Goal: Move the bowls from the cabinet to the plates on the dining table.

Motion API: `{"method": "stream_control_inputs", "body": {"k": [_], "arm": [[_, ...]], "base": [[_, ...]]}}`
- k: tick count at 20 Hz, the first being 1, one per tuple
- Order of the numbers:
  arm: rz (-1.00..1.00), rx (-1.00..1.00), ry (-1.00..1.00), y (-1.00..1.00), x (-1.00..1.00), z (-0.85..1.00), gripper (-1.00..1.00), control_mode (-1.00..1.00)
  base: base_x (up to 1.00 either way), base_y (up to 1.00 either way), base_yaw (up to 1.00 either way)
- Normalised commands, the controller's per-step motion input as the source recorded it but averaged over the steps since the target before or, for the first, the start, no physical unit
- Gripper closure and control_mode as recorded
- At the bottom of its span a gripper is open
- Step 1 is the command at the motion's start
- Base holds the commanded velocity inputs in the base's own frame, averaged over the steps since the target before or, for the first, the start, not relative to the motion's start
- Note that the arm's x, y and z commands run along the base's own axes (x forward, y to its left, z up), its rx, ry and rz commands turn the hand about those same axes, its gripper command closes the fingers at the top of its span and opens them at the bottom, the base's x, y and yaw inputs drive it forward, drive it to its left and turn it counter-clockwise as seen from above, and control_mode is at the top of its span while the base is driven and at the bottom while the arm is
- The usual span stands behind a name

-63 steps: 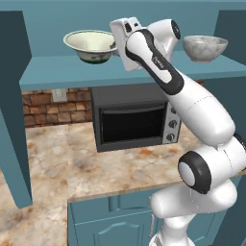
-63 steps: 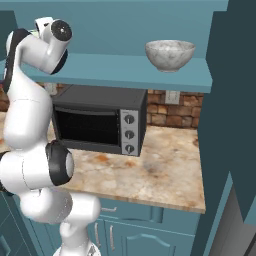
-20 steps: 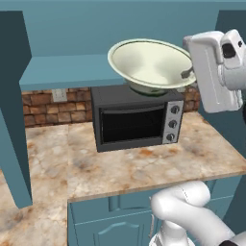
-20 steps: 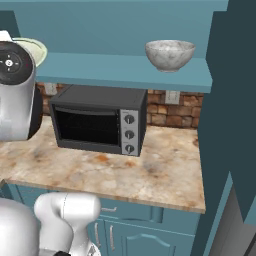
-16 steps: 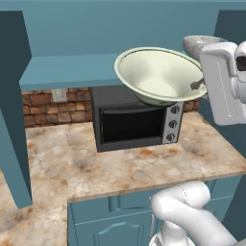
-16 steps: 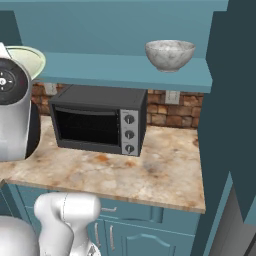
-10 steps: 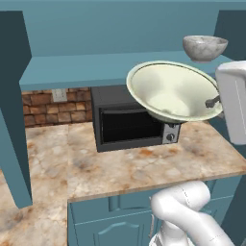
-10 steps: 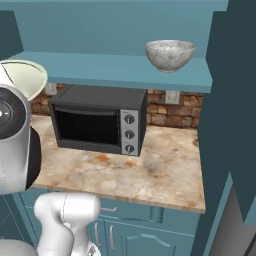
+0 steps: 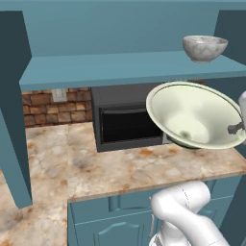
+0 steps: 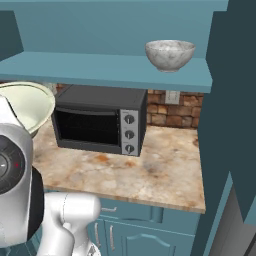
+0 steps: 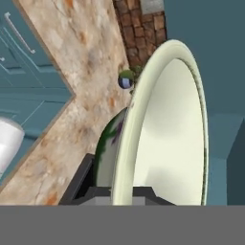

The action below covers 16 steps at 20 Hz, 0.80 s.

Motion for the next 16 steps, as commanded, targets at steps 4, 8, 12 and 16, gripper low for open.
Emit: {"method": "stream_control_inputs", "body": {"k": [4,8,12,16], "arm": [[-0.04,-0.02,0.02,-0.09,-0.01,-0.27,1.0,-1.0],[-0.04,-0.03,0.05,-0.02,0.04,-0.28,1.0,-1.0],[-0.04,-0.02,0.04,-0.09,0.0,-0.19,1.0,-1.0],[-0.03,-0.01,0.05,-0.11,0.0,-0.21,1.0,-1.0]], "base": [[0.0,0.0,0.0],[0.0,0.0,0.0],[0.0,0.0,0.0],[0.0,0.0,0.0]]}}
